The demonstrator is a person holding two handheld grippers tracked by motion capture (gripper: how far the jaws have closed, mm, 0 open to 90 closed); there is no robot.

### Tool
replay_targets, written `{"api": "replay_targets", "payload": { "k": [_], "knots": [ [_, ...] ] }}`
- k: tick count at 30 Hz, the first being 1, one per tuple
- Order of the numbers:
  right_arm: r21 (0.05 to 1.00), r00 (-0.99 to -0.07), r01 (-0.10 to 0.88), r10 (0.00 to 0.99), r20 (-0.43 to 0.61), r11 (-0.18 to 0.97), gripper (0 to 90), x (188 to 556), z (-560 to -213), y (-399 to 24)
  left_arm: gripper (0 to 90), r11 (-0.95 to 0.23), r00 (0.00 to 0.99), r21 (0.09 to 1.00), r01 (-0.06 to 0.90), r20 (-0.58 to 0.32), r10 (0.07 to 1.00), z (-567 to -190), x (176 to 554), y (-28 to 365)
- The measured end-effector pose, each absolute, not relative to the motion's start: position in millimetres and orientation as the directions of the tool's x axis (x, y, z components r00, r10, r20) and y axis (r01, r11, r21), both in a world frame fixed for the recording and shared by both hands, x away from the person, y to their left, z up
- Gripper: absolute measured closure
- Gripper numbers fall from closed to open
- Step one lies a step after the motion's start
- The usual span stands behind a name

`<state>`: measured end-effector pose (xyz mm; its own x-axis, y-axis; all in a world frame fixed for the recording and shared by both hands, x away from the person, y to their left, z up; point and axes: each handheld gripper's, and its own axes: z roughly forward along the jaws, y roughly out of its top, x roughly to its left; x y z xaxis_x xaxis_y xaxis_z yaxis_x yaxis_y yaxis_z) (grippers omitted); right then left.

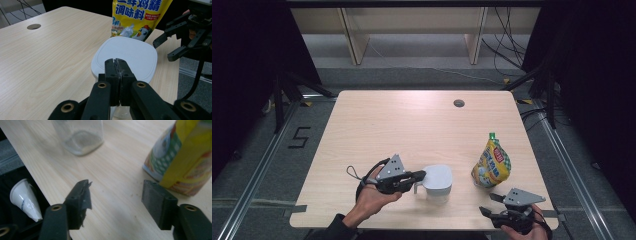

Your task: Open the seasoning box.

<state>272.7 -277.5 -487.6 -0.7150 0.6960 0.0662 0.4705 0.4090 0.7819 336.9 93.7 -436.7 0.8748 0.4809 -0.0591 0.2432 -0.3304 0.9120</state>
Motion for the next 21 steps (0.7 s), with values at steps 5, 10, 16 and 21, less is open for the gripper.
{"api": "replay_targets", "payload": {
  "k": [5, 10, 16, 21],
  "knots": [
    [0.799, -0.726, 0.449, 0.685, 0.065, 0.400, 54.5, 270.3, -483.6, -268.5, 87.6, -0.323, 0.879, 0.915, 0.242, -0.065, 0.473, -437.6, 337.4, 94.8],
    [0.823, -0.743, 0.398, 0.669, 0.029, 0.406, 62.4, 268.7, -477.3, -259.0, 87.5, -0.305, 0.873, 0.915, 0.263, -0.091, 0.480, -438.5, 336.9, 95.1],
    [0.832, -0.761, 0.333, 0.648, -0.040, 0.443, 70.3, 273.8, -473.9, -249.2, 87.5, -0.323, 0.875, 0.914, 0.247, -0.067, 0.480, -437.7, 336.6, 96.4],
    [0.844, -0.765, 0.315, 0.643, -0.045, 0.434, 78.2, 274.9, -470.3, -239.0, 87.5, -0.322, 0.874, 0.914, 0.246, -0.066, 0.481, -437.8, 336.3, 96.5]
  ]
}}
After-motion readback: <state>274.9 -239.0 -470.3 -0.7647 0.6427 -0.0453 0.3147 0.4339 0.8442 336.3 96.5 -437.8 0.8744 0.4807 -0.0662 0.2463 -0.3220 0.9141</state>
